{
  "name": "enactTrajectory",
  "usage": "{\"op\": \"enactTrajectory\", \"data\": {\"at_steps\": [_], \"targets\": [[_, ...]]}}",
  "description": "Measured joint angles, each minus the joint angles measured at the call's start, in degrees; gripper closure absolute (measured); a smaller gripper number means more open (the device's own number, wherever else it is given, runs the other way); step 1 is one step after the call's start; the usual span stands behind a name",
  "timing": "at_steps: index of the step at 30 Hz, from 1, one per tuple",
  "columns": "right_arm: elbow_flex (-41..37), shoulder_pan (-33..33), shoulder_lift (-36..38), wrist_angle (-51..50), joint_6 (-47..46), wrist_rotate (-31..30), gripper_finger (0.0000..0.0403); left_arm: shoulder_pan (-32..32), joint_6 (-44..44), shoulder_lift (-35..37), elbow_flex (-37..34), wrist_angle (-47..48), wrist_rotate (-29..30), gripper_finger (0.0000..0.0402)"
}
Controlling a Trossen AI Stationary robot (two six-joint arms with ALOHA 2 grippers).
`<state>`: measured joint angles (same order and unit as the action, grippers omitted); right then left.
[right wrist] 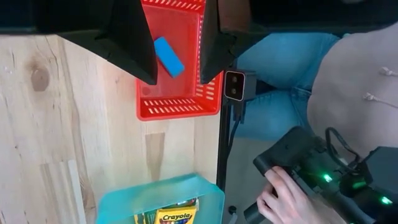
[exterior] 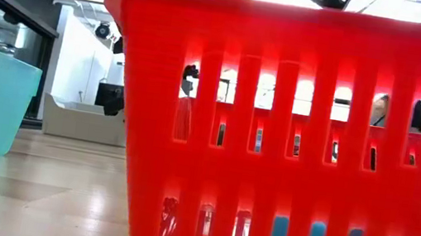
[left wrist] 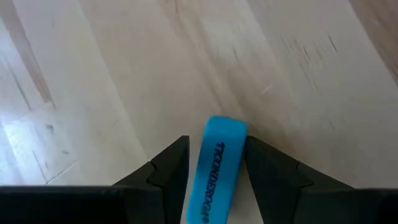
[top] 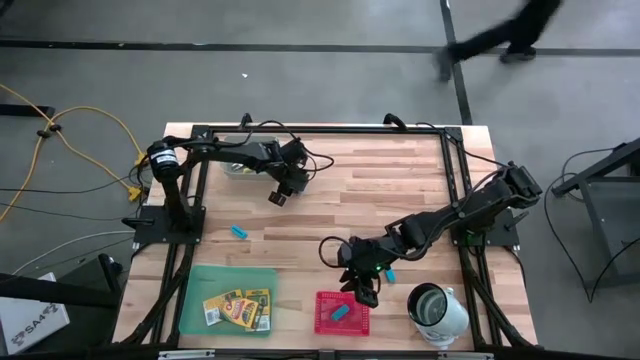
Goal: Pick & Place School Supplies
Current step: Put the blue eraser into the red bin
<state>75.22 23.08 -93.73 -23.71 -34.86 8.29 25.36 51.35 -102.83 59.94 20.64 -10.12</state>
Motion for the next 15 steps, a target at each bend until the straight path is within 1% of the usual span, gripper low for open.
{"op": "enactTrajectory", "data": {"at_steps": [4, 7, 15], "targets": [[0.0, 0.4, 0.0, 0.0, 0.0, -0.5, 0.0291, -0.5, 0.0, 0.0, 0.0, -0.1, 2.0, 0.0253], [0.0, 0.6, 0.0, 0.1, -0.3, -0.6, 0.0291, -0.5, 0.0, 0.0, 0.0, 0.0, 2.3, 0.0263], [0.0, 0.6, 0.0, 0.2, -0.8, -0.7, 0.0291, -0.5, -0.8, 0.1, 0.0, 0.0, 3.0, 0.0337]]}}
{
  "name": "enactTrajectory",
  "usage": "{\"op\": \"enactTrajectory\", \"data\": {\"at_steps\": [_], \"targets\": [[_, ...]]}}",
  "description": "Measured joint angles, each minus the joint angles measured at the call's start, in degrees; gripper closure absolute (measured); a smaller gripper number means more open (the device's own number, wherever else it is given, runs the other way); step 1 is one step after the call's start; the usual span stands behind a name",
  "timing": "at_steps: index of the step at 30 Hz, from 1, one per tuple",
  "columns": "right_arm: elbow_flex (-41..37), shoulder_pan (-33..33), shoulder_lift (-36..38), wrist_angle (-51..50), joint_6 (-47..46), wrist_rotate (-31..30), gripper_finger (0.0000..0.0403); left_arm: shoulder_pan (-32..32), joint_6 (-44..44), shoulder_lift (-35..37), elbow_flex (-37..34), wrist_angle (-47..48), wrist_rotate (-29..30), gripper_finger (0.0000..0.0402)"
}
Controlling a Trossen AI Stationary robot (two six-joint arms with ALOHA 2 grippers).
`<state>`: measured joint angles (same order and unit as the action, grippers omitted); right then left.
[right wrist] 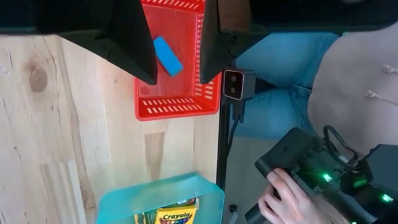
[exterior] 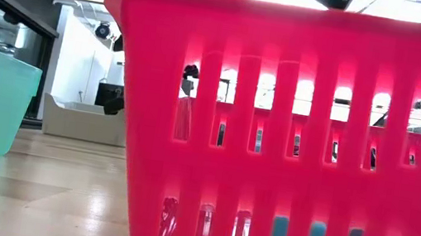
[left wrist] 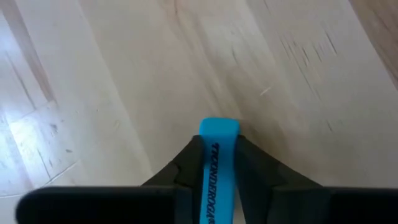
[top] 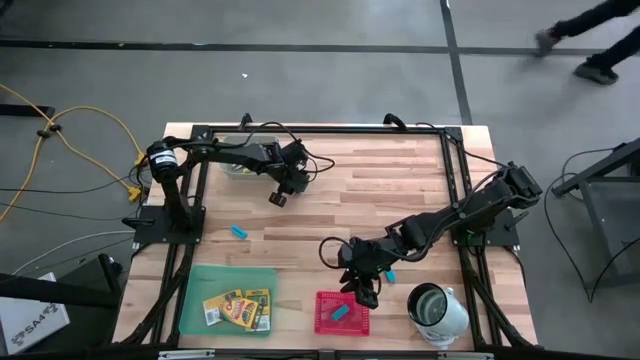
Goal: Pick & Place School Supplies
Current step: Put the blue eraser into the red bin
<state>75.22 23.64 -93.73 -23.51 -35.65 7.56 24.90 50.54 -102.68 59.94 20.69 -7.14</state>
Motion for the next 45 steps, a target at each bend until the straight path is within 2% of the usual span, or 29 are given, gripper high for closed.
{"op": "enactTrajectory", "data": {"at_steps": [20, 27, 34, 42, 45], "targets": [[0.0, 0.0, 0.0, 0.2, -0.1, 0.0, 0.0291, -4.8, -5.9, 1.8, -0.1, 0.5, 1.8, 0.0356], [0.0, 0.5, 0.0, 0.2, -0.1, 0.1, 0.0291, -5.2, -7.4, 1.8, -0.1, 0.0, 13.2, 0.0356], [0.0, 0.5, 0.0, 0.2, -0.1, 0.0, 0.0291, -6.4, -9.0, 2.9, -0.1, 0.4, 13.3, 0.0356], [0.0, 0.5, 0.0, 0.2, -0.1, 0.0, 0.0291, -11.2, -8.4, 3.0, -0.1, 0.0, 13.4, 0.0355], [0.0, 0.5, 0.0, 0.2, -0.1, 0.0, 0.0291, -13.7, -7.4, 3.2, -0.1, -1.5, 15.3, 0.0355]]}}
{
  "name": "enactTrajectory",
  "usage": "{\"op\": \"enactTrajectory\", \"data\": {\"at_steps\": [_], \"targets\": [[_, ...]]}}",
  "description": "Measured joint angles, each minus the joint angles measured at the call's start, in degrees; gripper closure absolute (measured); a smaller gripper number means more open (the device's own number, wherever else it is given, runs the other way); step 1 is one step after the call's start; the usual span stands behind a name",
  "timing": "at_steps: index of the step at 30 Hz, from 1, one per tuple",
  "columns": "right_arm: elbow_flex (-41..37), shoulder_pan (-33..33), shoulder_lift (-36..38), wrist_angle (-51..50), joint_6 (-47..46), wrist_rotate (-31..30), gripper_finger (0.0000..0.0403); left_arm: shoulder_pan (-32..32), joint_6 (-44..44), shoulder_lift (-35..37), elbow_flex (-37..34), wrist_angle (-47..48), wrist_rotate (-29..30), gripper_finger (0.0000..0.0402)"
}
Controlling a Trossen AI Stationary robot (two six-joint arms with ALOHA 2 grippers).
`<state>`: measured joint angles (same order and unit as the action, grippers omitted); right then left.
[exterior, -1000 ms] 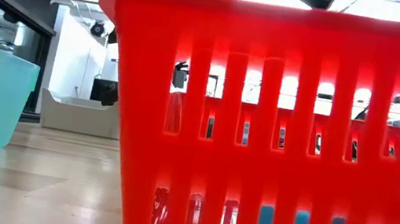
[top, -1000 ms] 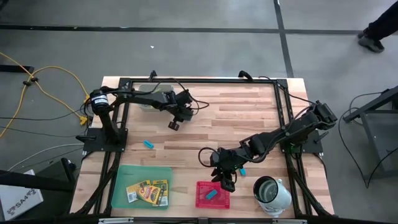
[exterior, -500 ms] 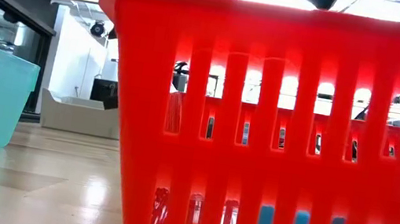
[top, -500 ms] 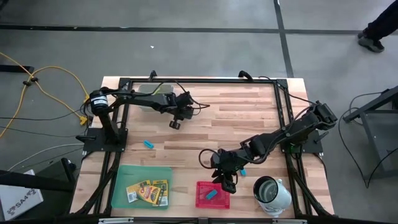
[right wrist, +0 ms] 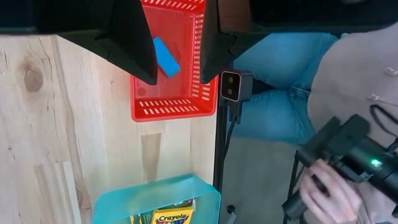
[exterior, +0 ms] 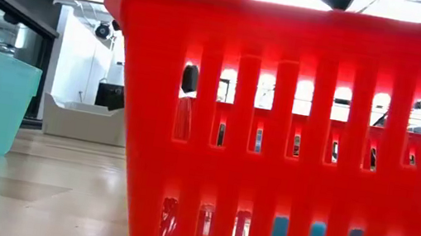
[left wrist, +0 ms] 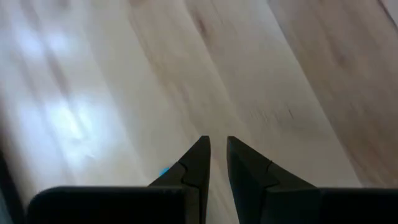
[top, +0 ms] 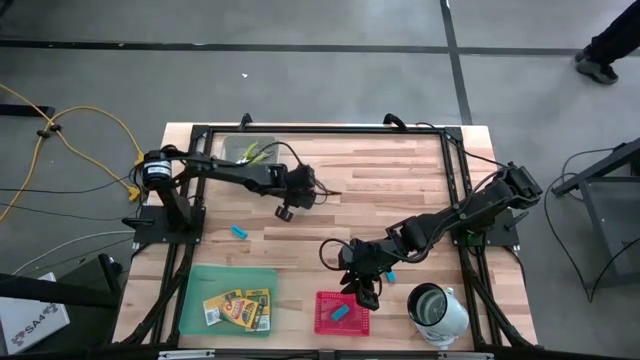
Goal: Pick & Place School Supplies
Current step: Put the blue eraser into the red bin
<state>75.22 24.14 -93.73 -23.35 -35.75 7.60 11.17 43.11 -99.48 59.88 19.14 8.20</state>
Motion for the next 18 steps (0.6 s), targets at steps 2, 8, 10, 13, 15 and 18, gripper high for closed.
{"op": "enactTrajectory", "data": {"at_steps": [2, 8, 10, 13, 15, 18], "targets": [[0.0, 0.0, 0.0, 0.0, 0.2, 0.0, 0.0291, -1.8, -1.5, 0.1, 0.0, -1.6, 2.9, 0.0355], [0.0, 0.0, 0.0, 1.3, 1.0, 0.3, 0.0291, -6.2, -8.9, 0.1, 0.0, -5.2, 15.1, 0.0355], [0.0, 0.2, 0.0, 1.8, 1.0, 0.4, 0.0291, -7.2, -11.2, 0.1, 0.0, -5.3, 16.5, 0.0355], [0.0, 0.6, 0.0, 2.2, 1.0, 0.4, 0.0291, -8.3, -17.0, 0.1, 0.0, -5.5, 16.8, 0.0355], [0.0, 0.8, 0.0, 2.3, 1.0, 0.3, 0.0291, -8.6, -19.7, 0.1, 0.0, -5.4, 15.3, 0.0355], [0.0, 1.0, 0.0, 2.6, 0.9, 0.2, 0.0291, -8.3, -22.6, 0.1, 0.0, -4.1, 11.6, 0.0355]]}}
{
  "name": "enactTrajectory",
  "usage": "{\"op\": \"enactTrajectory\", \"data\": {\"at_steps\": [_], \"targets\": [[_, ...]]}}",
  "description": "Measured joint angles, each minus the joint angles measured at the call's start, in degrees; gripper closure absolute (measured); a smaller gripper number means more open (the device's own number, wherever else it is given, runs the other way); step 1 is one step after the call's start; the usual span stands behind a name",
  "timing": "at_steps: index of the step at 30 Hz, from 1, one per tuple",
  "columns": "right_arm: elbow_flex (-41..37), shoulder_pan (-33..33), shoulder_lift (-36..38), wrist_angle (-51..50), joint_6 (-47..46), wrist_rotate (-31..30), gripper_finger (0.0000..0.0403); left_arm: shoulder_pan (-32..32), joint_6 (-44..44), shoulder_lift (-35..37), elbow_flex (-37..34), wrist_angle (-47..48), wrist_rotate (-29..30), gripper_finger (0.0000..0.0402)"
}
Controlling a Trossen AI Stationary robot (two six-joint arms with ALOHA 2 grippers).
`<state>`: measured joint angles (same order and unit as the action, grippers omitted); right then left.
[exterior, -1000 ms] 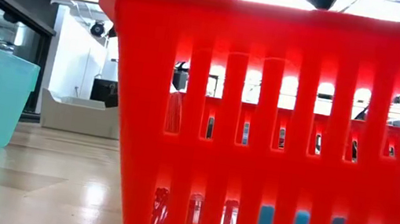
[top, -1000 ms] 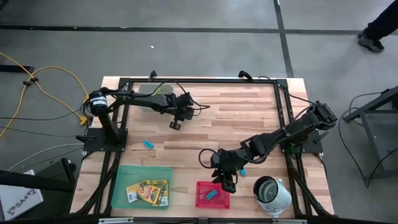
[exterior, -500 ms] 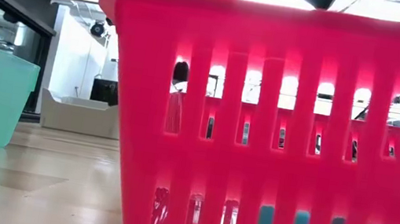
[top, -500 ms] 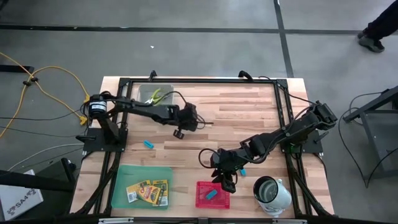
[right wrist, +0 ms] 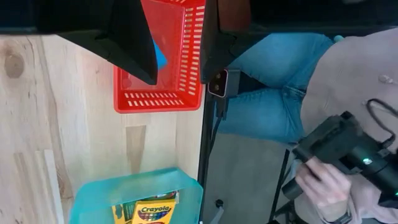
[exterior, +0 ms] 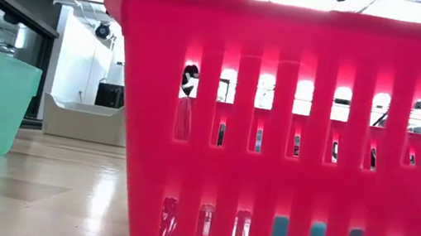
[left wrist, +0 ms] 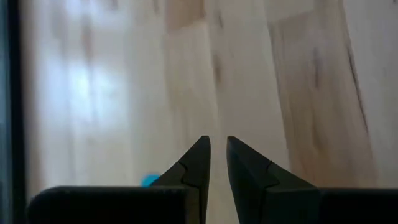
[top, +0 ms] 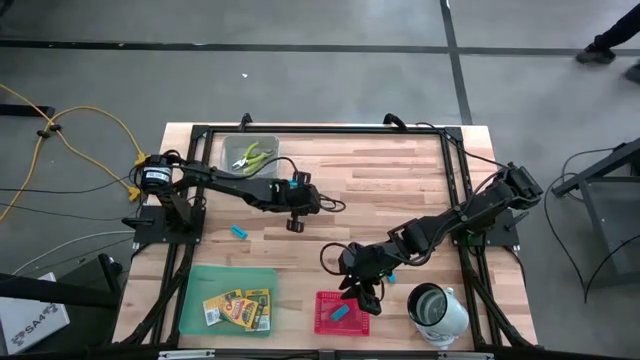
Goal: Pick & Place School Supplies
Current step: Put the blue eraser into the red bin
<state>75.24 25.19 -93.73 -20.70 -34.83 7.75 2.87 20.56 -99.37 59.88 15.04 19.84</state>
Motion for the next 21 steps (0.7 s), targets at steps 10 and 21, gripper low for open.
{"op": "enactTrajectory", "data": {"at_steps": [10, 21], "targets": [[0.0, -0.1, 0.0, 0.4, 0.0, -0.2, 0.0291, 10.6, -4.8, 0.0, 0.0, 10.8, -8.5, 0.0355], [0.0, 0.0, 0.0, 0.8, 0.2, -0.4, 0.0291, 8.6, -6.2, 6.2, 0.1, 10.2, -7.9, 0.0355]]}}
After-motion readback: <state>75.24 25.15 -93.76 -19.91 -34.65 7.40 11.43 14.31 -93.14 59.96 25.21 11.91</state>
